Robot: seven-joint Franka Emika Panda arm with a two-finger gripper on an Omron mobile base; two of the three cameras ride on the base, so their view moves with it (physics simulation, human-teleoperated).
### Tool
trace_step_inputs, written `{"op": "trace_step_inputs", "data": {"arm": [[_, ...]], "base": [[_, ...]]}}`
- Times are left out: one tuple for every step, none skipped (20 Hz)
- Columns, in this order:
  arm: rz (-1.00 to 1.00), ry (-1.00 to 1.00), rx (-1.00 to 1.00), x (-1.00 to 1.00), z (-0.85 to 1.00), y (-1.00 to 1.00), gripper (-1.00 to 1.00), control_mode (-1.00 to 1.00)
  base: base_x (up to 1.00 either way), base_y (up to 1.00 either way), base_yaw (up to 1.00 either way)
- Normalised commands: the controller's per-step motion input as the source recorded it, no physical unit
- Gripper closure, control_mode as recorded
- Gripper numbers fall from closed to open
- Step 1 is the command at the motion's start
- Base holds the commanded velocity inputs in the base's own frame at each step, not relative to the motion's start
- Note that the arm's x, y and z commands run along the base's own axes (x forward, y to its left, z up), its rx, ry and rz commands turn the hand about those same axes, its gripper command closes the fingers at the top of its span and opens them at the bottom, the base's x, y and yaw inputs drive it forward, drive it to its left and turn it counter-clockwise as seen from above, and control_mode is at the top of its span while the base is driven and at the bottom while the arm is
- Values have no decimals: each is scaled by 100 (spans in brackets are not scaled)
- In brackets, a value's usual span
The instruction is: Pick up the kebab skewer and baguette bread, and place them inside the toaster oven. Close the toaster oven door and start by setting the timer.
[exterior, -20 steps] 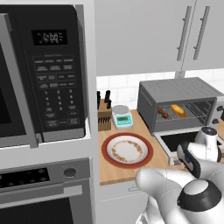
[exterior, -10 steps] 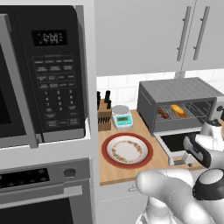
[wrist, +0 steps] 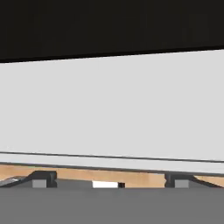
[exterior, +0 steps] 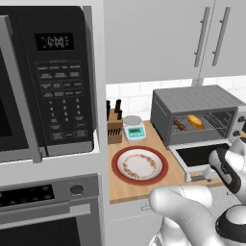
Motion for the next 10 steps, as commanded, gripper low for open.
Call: {"op": "trace_step_inputs", "data": {"arm": [[0,-35,0,93,0,19,-100,-100],[0,-36,0,91,0,18,-100,-100],[0,-38,0,84,1,21,-100,-100],[0,-40,0,76,5,21,-100,-100],[0,-41,0,79,15,23,-100,-100],[0,-39,0,78,14,26,-100,-100],[0,-40,0,76,18,28,-100,-100],[0,-41,0,74,21,28,-100,-100],[0,-43,0,71,26,31,-100,-100],[0,-46,0,71,26,39,-100,-100]], "base": [[0,0,0],[0,0,0],[0,0,0],[0,0,0],[0,0,0],[0,0,0],[0,0,0],[0,0,0],[0,0,0],[0,0,0]]}}
